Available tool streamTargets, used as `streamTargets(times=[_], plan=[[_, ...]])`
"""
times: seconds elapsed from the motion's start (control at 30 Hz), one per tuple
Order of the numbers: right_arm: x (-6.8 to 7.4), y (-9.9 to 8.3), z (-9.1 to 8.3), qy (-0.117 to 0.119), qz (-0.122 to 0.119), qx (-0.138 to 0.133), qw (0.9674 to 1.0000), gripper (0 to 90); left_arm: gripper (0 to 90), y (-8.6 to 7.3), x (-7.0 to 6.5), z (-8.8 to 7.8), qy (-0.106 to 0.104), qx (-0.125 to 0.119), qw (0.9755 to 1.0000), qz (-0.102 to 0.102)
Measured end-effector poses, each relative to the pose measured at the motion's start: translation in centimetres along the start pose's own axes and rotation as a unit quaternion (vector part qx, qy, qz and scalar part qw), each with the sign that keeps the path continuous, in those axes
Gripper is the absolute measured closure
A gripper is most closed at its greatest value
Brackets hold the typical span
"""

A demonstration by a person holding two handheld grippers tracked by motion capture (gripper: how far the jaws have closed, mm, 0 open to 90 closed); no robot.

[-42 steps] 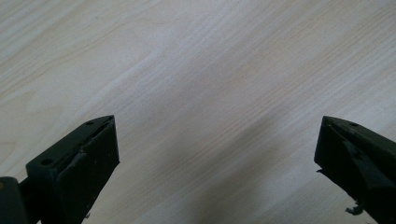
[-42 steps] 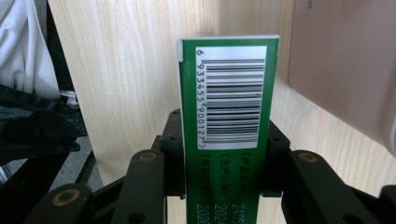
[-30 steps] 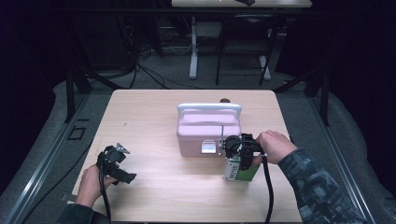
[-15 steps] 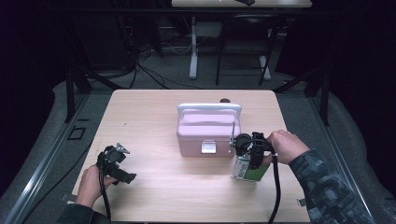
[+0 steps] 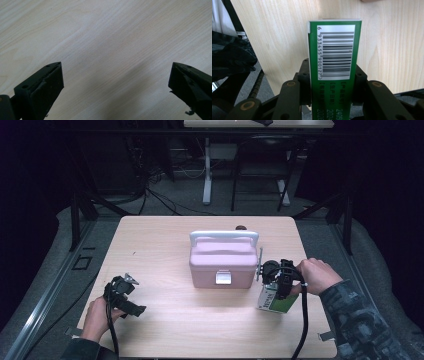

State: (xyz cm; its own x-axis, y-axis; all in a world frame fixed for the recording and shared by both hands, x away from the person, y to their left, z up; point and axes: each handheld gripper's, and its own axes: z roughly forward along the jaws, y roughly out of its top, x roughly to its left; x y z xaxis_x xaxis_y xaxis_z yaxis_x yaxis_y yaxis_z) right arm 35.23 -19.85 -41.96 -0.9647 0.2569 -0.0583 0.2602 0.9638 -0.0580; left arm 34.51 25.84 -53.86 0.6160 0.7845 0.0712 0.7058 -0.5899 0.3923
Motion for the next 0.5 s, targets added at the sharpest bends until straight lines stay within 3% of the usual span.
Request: streamTargets(times=[0.5], plan=[[-1.3,-1.9,-0.3,-0.002,0.029,0.003,0.9996,62.7,0.0,0.0,0.0,0.0,-0.002,0.002,1.0000,-0.001]])
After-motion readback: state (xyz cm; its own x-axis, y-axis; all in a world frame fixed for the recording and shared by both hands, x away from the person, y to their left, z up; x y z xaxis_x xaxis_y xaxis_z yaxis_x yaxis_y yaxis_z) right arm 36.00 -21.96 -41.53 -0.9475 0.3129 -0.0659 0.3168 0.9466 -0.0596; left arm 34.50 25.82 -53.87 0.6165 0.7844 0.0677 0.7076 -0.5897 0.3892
